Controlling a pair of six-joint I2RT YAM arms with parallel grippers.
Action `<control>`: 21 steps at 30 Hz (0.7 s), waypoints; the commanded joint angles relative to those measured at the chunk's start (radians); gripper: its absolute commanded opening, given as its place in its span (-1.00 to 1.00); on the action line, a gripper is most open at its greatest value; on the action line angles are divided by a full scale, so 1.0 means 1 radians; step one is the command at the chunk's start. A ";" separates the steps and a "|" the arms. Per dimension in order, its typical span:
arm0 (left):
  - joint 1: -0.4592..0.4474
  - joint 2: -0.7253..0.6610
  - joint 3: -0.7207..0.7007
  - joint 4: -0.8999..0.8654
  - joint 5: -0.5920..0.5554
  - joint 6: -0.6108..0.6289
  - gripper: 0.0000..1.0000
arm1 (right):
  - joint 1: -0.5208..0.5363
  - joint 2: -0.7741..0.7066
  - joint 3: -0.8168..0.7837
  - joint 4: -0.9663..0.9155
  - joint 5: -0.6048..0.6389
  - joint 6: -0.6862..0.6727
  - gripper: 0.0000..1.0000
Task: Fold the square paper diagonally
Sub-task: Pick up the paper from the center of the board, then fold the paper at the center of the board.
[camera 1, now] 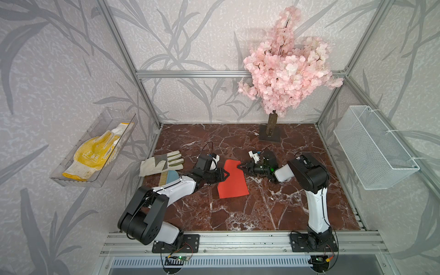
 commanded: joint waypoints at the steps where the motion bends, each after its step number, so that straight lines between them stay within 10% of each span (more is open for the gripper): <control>1: -0.003 0.015 -0.011 -0.004 -0.037 -0.007 -0.37 | -0.009 -0.088 -0.010 -0.044 0.015 -0.065 -0.48; 6: -0.001 -0.006 -0.001 -0.051 -0.089 0.022 -0.10 | -0.013 -0.201 -0.008 -0.229 0.031 -0.222 -1.00; 15: 0.007 -0.304 0.080 -0.288 -0.342 0.285 0.82 | -0.009 -0.541 0.147 -0.998 0.180 -0.980 -1.00; 21: 0.006 -0.483 0.065 -0.097 -0.196 0.490 0.99 | -0.003 -0.707 0.228 -1.214 0.223 -1.311 -1.00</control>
